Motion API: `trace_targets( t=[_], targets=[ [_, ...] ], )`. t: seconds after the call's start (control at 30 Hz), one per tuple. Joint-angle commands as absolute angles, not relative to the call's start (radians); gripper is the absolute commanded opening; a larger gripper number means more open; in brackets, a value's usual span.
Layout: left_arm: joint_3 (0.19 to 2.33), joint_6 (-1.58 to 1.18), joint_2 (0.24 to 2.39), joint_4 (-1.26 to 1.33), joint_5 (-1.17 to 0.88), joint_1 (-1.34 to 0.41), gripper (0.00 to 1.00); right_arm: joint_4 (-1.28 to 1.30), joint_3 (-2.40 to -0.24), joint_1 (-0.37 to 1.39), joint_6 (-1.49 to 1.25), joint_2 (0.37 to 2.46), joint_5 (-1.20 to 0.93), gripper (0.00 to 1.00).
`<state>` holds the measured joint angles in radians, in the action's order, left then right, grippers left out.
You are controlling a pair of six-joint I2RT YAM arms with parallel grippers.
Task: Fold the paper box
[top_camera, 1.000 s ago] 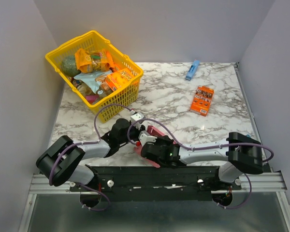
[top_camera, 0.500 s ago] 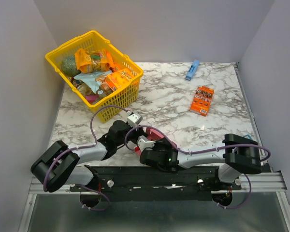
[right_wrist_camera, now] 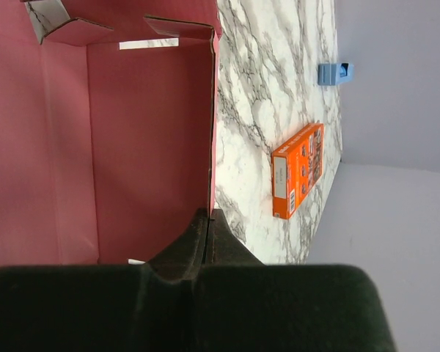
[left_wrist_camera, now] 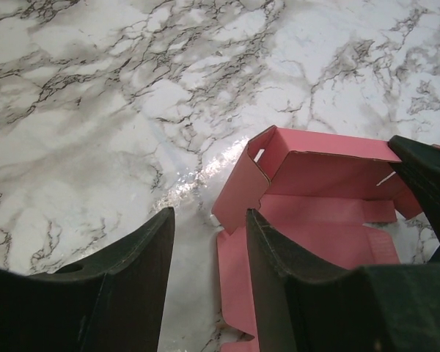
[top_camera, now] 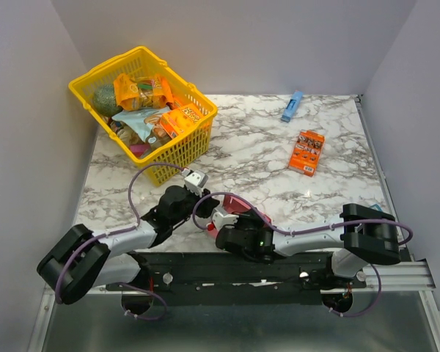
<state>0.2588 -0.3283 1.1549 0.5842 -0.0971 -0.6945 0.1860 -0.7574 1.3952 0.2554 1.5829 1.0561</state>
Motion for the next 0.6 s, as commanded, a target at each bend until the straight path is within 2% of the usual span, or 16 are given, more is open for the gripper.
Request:
trace_targets(
  t=[0.0, 0.57],
  targets=[
    [0.328, -0.279, 1.273, 0.603, -0.144, -0.689, 0.51, 0.179, -0.738, 1.402, 0.253, 1.58, 1.032, 0.01],
    [0.393, -0.245, 1.437, 0.764, -0.258, -0.689, 0.44, 0.179, -0.738, 1.402, 0.238, 1.572, 1.017, 0.01]
  ],
)
